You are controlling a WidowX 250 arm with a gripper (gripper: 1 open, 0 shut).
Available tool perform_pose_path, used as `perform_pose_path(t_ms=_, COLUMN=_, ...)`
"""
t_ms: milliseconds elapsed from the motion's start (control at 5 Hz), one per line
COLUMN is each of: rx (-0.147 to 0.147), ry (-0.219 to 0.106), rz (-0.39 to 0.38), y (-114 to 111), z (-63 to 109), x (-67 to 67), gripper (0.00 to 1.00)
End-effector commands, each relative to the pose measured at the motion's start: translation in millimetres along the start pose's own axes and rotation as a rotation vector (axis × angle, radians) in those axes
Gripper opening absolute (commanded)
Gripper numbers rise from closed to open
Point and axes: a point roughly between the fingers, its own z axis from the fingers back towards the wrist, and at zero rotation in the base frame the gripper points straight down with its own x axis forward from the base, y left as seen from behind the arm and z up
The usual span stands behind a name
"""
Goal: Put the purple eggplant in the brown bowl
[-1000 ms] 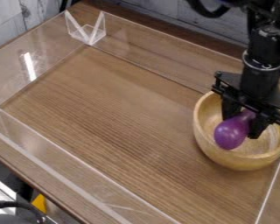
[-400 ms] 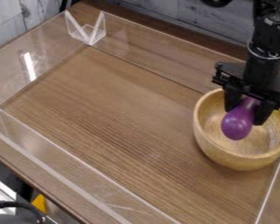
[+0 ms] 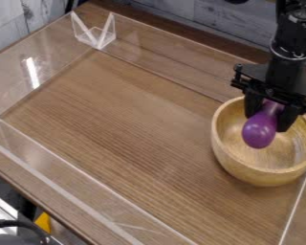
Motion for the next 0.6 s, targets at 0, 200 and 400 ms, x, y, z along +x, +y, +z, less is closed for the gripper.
perform_pose_path(t_ms=0, rx=-0.033, ry=-0.112, rz=-0.008, y=7.4, z=23.9, x=23.9, gripper=0.0)
perform_pose_path(t_ms=200, rx=-0.034, ry=-0.114, rz=-0.026, y=13.9, z=15.2, x=29.9, gripper=0.0)
perform_pose_path(t_ms=400, rx=-0.039, ry=-0.106, rz=-0.075, y=7.7, z=10.9, x=30.0, gripper=0.0)
